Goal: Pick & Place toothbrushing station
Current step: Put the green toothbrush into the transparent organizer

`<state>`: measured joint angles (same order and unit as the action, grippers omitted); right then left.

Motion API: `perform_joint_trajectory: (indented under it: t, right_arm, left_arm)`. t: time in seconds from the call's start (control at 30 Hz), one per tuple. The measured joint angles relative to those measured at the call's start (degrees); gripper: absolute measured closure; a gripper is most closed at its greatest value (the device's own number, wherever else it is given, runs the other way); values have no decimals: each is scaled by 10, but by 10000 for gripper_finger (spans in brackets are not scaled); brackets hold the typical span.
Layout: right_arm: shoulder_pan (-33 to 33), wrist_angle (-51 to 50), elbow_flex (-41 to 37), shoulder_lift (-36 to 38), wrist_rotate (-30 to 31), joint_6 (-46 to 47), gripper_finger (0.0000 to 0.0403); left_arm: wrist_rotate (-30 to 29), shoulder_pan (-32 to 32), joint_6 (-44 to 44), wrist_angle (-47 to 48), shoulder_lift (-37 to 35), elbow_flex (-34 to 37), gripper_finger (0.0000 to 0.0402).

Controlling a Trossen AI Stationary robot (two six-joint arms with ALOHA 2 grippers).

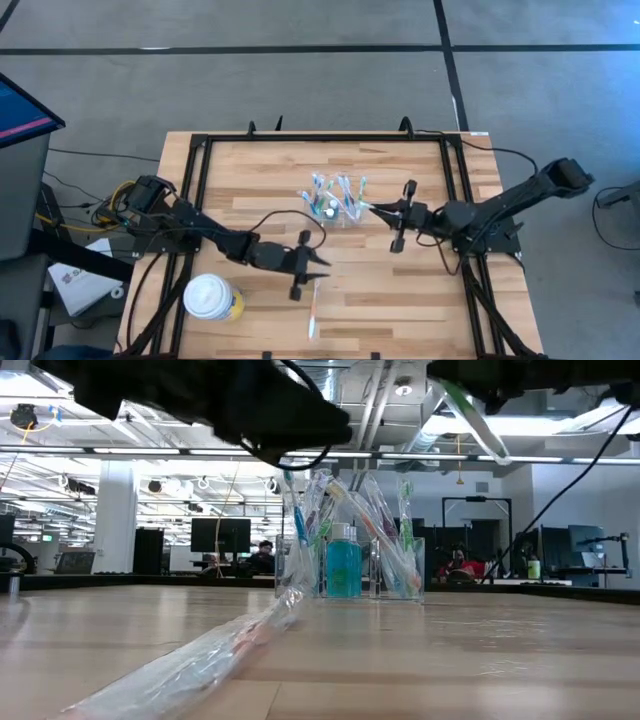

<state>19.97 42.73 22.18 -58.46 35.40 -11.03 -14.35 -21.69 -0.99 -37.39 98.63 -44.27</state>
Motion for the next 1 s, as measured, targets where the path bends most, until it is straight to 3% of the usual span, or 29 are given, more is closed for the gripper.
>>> perform_joint_trajectory:
  t: [0.17,0.3,0.43,0.53,0.77,1.0]
  right_arm:
    - [-25,72,-7,-16,-74,-4,393]
    - [-39,121,-7,-41,-132,-5,392]
    - [-44,172,-7,-72,-147,-5,392]
    - [-49,215,-7,-100,-163,-10,391]
    - [-73,282,-7,-142,-204,0,390]
    - [-94,339,-6,-172,-248,21,393]
  left_arm:
    - [-66,8,-16,-98,-1,0,289]
    - [-69,28,-35,-169,-1,0,289]
    - [-67,59,-35,-203,-1,0,289]
    - [-46,83,-31,-217,-1,0,289]
    - [66,128,-31,-277,-1,0,289]
    - [88,150,-30,-287,-1,0,289]
